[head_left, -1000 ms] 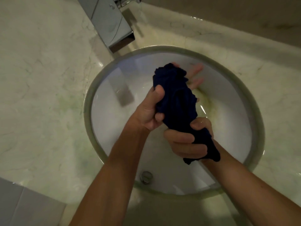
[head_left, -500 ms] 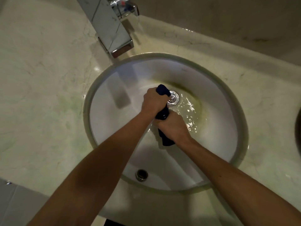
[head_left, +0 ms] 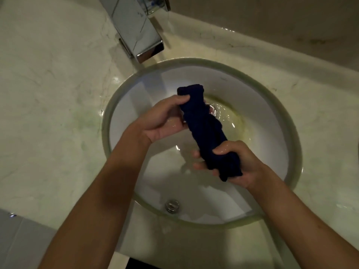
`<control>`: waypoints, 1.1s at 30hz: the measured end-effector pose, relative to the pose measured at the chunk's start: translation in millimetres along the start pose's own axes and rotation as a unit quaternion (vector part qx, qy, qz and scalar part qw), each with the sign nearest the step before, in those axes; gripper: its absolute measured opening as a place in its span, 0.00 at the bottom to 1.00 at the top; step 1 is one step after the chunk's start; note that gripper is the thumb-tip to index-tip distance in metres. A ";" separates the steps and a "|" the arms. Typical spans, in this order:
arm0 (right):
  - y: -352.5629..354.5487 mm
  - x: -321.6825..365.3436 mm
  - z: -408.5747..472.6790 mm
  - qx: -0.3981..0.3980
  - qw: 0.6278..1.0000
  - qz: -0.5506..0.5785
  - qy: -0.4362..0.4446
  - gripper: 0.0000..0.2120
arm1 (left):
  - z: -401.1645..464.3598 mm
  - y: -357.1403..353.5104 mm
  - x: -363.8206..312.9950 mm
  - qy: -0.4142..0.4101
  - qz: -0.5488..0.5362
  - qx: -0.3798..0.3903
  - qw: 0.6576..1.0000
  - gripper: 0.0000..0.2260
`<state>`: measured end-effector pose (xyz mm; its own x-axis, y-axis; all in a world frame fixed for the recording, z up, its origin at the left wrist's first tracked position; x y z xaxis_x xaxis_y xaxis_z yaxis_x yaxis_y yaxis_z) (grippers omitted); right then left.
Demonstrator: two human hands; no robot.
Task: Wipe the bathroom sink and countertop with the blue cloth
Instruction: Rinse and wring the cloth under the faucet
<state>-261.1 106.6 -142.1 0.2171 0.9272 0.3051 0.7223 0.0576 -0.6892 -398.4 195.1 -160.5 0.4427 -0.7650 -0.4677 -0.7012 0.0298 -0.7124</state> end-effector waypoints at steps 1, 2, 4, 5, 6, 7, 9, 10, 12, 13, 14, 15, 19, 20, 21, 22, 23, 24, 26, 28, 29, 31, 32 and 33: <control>-4.5 -0.7 -0.1 0.059 0.998 0.037 -0.001 0.25 | -0.4 2.5 -0.2 -0.012 -0.005 0.011 1.000 0.30; -12.2 -1.8 -0.4 0.133 0.987 0.086 -0.004 0.27 | 0.7 2.6 1.3 -0.019 -0.003 0.019 1.000 0.37; -27.5 -5.4 0.1 0.244 0.955 0.170 -0.010 0.25 | 1.2 -7.5 3.3 -0.047 -0.006 0.029 0.998 0.39; -33.2 -7.5 0.7 0.271 0.943 0.195 -0.016 0.25 | 2.7 -14.4 4.7 -0.060 -0.034 0.035 0.997 0.37; -38.1 -8.7 0.6 0.300 0.929 0.215 -0.020 0.26 | 5.1 -20.9 6.3 -0.073 -0.073 0.041 0.994 0.32; -42.3 -9.6 0.2 0.326 0.918 0.224 -0.017 0.26 | 5.6 -30.2 6.7 -0.092 -0.117 0.066 0.987 0.25; -44.7 -13.4 0.8 0.353 0.912 0.208 -0.002 0.27 | 1.7 -46.9 7.6 -0.136 -0.187 0.150 0.961 0.14; -45.8 -16.5 -0.1 0.366 0.910 0.194 0.003 0.27 | 0.3 -50.0 7.8 -0.142 -0.223 0.171 0.949 0.14; -48.9 -20.9 -4.7 0.370 0.912 0.177 0.001 0.27 | 1.8 -50.6 8.4 -0.118 -0.284 0.186 0.933 0.17; -51.9 -21.1 -7.1 0.352 0.921 0.169 -0.003 0.27 | 2.8 -52.3 6.8 -0.101 -0.277 0.180 0.938 0.16; -51.5 -21.5 -6.3 0.309 0.941 0.137 -0.004 0.27 | 7.8 -48.3 7.2 -0.084 -0.232 0.142 0.959 0.13; -43.6 -20.7 -3.0 0.216 0.975 0.059 -0.002 0.26 | 15.8 -38.1 10.1 -0.063 -0.158 0.064 0.983 0.10; 15.7 3.3 15.1 -0.287 0.871 -0.398 -0.005 0.17 | 38.4 20.3 22.9 -0.028 0.152 -0.286 0.946 0.13; 20.2 6.5 21.0 -0.327 0.828 -0.456 0.010 0.14 | 42.9 26.7 27.0 -0.022 0.210 -0.321 0.923 0.11; 23.5 7.3 27.8 -0.346 0.780 -0.521 0.019 0.13 | 47.5 31.0 30.6 -0.008 0.280 -0.341 0.897 0.09; 26.8 5.8 33.2 -0.353 0.725 -0.592 0.013 0.15 | 49.5 32.9 32.4 0.007 0.356 -0.357 0.864 0.08; 28.8 4.5 37.1 -0.353 0.661 -0.662 -0.001 0.17 | 51.7 34.5 33.2 0.013 0.427 -0.365 0.827 0.07; 30.5 5.3 39.3 -0.353 0.597 -0.720 -0.013 0.19 | 51.9 32.6 32.3 0.014 0.481 -0.368 0.795 0.07; 24.8 11.1 39.8 -0.347 0.512 -0.785 -0.006 0.23 | 53.0 28.9 30.9 0.011 0.539 -0.357 0.763 0.06; 14.7 17.0 39.7 -0.331 0.481 -0.812 0.004 0.24 | 50.6 26.3 25.7 0.018 0.541 -0.361 0.759 0.05; 9.3 19.0 38.6 -0.324 0.472 -0.820 0.005 0.24 | 49.3 26.1 22.4 0.020 0.534 -0.363 0.763 0.05; 1.6 21.6 36.0 -0.322 0.463 -0.826 0.015 0.22 | 44.8 23.7 15.6 0.028 0.527 -0.365 0.767 0.05; -2.6 22.6 34.8 -0.322 0.458 -0.828 0.024 0.20 | 41.8 22.1 13.1 0.033 0.529 -0.366 0.765 0.06; -7.2 23.2 33.8 -0.321 0.452 -0.832 0.032 0.18 | 39.2 20.1 11.3 0.038 0.534 -0.367 0.761 0.08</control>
<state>-283.5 140.3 -152.2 -0.9729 -0.2156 0.0840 -0.0408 0.5171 0.8550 -385.5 212.3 -200.6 -0.6125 -0.5929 -0.5228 -0.7740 0.3152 0.5492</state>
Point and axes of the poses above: each hand's wrist, its own z-axis towards the middle knuckle, its own y-axis out of the back of the hand, x = y × z, the point moved 6 cm from there along z, towards the middle knuckle, and after that the axes turned 6 degrees about -z, right-handed, at the moved point
